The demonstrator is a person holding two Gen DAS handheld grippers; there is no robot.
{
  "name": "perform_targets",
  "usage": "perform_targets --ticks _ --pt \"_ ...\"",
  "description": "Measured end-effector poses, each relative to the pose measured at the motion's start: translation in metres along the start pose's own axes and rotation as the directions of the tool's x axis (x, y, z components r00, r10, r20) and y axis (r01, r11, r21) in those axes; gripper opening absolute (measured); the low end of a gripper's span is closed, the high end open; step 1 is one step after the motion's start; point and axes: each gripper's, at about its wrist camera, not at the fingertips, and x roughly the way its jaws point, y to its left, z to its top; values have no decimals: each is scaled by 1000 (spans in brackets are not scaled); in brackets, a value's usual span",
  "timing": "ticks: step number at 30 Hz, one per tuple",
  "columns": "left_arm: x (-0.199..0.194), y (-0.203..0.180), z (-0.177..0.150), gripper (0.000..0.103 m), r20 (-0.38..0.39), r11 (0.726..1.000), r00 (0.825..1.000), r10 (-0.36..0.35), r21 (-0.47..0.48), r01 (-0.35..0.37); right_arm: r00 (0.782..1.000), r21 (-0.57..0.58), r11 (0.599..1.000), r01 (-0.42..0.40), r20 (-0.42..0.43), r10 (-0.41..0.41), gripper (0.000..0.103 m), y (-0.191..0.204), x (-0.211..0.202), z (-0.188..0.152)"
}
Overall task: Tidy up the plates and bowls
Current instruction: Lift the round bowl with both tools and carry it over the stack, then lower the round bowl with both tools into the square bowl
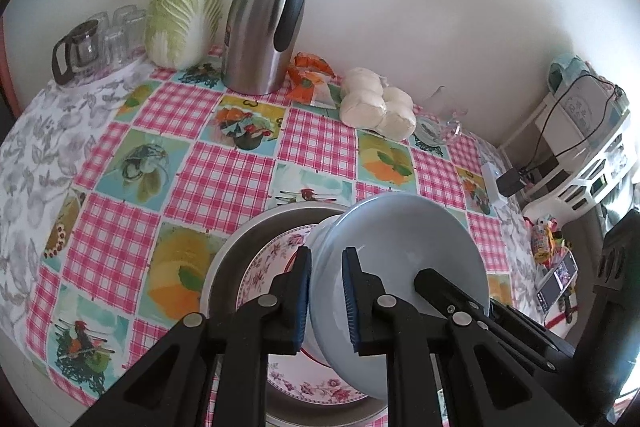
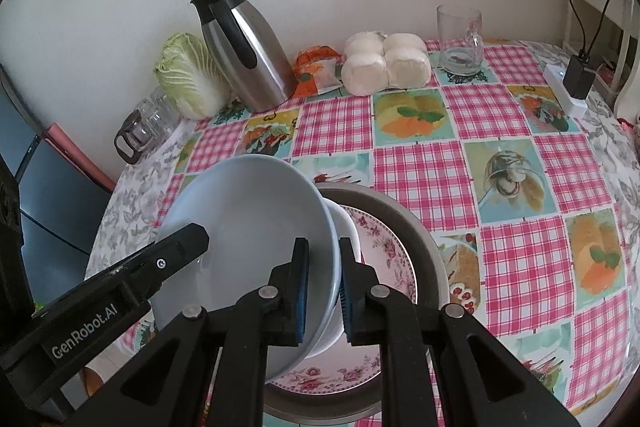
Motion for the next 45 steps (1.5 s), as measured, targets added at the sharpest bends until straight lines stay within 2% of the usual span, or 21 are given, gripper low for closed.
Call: perform_targets --ticks 5,15,25,28,37,45 --pt "5 2 -1 12 -3 1000 1000 12 -5 -12 1000 -4 1000 19 -13 -19 16 0 5 -1" --pt "13 9 -2 11 -6 999 1000 31 -23 -31 999 -26 999 39 -28 -40 16 3 11 0" --pt "14 8 -2 9 -1 999 1000 30 -22 -30 999 -11 1000 25 -21 -25 16 1 8 1" --pt "15 8 -2 8 1 999 999 36 -20 -36 998 -5 998 60 7 -60 20 -3 2 3" --pt "15 10 -1 8 -4 999 999 42 -23 -42 999 0 999 46 12 -46 20 -7 -3 6" --pt "4 7 -1 12 14 999 999 30 -15 -30 999 -7 999 49 6 -49 21 -8 -3 5"
